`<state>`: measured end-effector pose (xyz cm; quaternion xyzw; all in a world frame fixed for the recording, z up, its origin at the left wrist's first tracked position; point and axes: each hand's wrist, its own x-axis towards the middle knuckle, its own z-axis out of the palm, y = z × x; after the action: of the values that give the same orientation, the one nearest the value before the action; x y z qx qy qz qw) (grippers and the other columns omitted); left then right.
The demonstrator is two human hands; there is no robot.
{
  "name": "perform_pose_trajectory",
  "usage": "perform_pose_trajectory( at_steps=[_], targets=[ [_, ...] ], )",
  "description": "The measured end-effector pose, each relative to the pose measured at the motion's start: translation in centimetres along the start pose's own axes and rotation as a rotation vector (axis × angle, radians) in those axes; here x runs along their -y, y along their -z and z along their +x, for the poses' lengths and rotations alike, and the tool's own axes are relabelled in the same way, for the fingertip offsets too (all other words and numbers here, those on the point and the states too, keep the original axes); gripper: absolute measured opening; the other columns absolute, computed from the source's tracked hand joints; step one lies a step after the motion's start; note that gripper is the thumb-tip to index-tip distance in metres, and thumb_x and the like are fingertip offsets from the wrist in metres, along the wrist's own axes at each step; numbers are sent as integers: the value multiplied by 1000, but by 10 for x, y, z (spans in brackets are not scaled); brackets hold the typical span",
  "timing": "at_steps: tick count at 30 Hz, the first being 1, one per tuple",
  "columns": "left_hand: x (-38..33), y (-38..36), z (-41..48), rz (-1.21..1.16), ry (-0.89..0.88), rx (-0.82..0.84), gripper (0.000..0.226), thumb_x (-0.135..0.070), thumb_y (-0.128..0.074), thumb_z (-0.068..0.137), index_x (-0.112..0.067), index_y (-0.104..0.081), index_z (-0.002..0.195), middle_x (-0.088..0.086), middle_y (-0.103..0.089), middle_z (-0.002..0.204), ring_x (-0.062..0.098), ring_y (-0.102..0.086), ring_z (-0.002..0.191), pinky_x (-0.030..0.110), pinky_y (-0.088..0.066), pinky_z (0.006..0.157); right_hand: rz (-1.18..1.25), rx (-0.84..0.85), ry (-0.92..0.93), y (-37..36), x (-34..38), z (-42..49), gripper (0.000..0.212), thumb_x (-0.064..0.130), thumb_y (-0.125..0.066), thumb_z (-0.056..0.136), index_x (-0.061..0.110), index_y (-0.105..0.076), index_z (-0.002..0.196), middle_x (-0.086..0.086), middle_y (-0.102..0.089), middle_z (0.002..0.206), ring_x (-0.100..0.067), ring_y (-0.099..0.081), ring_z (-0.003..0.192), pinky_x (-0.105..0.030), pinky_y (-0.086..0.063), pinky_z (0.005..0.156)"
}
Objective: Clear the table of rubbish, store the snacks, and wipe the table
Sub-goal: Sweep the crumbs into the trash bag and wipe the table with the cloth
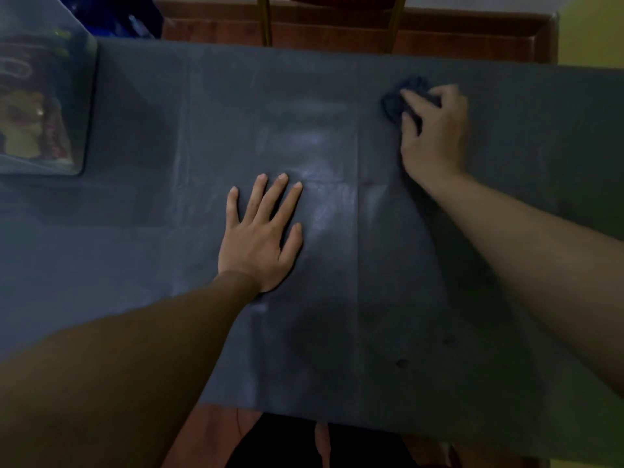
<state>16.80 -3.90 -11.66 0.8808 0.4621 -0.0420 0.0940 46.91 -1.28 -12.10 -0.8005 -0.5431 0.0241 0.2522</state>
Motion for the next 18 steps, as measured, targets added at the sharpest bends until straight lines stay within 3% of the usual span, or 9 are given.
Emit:
perform_pose_trajectory(
  at_steps=[2, 8, 10, 12, 14, 18],
  targets=[
    [-1, -1, -1, -6, -3, -8, 60, -45, -25, 103, -28, -10, 158, -3, -10, 166, 20, 2, 153, 57, -2, 121, 51, -1, -10, -2, 12, -20, 33, 22, -56, 93, 20, -68, 124, -14, -55, 114, -34, -53, 104, -38, -44, 87],
    [-2, -3, 1, -2, -7, -49, 58, -45, -24, 102, -27, -16, 157, -2, -15, 165, 22, -4, 153, 58, -4, 120, 155, 237, 454, 28, 19, -108, 29, 18, -64, 93, 19, -73, 120, -13, -60, 108, -31, -55, 91, -38, -47, 79],
    [-3, -4, 1, -1, -5, -64, 57, -45, -23, 103, -27, -18, 157, -2, -16, 164, 22, -6, 153, 58, -4, 120, 93, 125, 361, 27, 5, -99, 28, 20, -62, 93, 20, -73, 119, -14, -60, 106, -33, -55, 90, -43, -49, 77],
    [-4, -6, 1, 2, -11, -80, 56, -44, -24, 103, -26, -19, 157, -1, -18, 164, 23, -7, 153, 57, -4, 121, 62, -9, 117, 24, 3, -98, 28, 20, -62, 93, 21, -72, 119, -13, -58, 105, -32, -55, 92, -45, -50, 77],
    [-5, -7, -1, 5, -17, -98, 56, -42, -25, 103, -25, -22, 156, 0, -21, 163, 25, -10, 152, 55, -5, 121, 81, -43, -2, 21, 18, -121, 29, 18, -63, 91, 22, -72, 119, -12, -57, 105, -31, -54, 93, -45, -50, 78],
    [-7, -7, -6, 17, -47, -140, 53, -36, -28, 104, -19, -30, 154, 3, -30, 160, 28, -21, 150, 50, -16, 120, 164, 101, 236, 35, 45, -207, 31, 15, -65, 91, 21, -73, 120, -11, -60, 106, -30, -55, 89, -41, -47, 76]
  ],
)
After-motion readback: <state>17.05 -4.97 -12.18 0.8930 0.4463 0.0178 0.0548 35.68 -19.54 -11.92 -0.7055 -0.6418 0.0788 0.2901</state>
